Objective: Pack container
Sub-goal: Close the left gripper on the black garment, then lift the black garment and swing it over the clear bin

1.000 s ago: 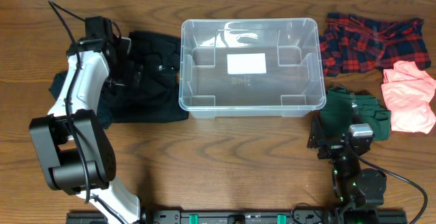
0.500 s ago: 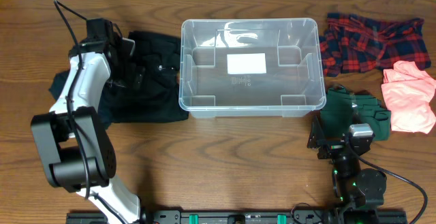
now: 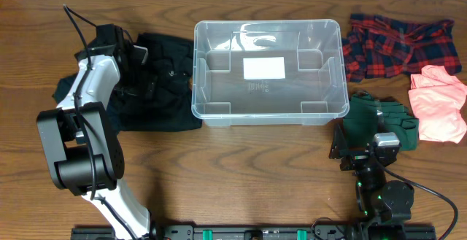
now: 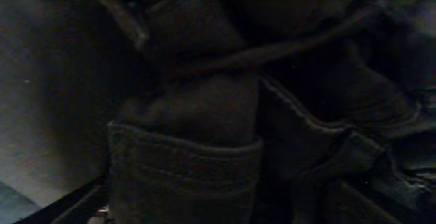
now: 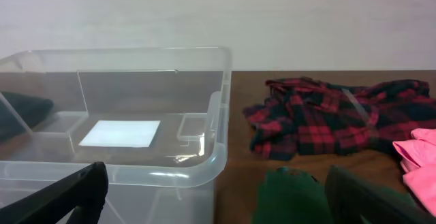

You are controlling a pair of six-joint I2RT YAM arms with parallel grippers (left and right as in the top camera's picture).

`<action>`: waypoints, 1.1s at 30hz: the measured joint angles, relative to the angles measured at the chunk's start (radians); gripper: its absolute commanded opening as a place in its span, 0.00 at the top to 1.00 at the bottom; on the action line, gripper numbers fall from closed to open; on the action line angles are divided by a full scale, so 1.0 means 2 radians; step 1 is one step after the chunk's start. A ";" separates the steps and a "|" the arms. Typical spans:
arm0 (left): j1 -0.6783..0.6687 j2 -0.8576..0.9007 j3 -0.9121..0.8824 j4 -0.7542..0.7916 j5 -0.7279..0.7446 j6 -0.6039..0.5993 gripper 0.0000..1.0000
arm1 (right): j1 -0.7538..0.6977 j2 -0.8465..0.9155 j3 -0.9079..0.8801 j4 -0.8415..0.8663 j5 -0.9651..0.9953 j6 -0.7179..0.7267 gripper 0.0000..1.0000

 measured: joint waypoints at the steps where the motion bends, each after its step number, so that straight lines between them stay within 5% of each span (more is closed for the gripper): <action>1: 0.000 0.000 0.000 -0.001 0.002 0.001 0.16 | 0.000 0.000 0.000 0.000 0.000 0.000 0.01; 7: -0.001 0.003 0.000 -0.002 0.008 0.001 0.50 | 0.000 0.000 0.000 0.000 0.000 0.000 0.01; 10: -0.001 0.003 0.000 -0.002 0.008 0.004 0.54 | 0.000 0.000 0.000 0.000 0.000 0.000 0.00; 15: -0.001 0.003 0.000 -0.002 0.009 0.001 0.94 | 0.000 0.000 0.000 0.000 0.000 0.000 0.01; 33: -0.003 -0.053 0.001 -0.004 0.009 0.007 0.94 | 0.000 0.000 0.000 0.000 0.000 0.000 0.01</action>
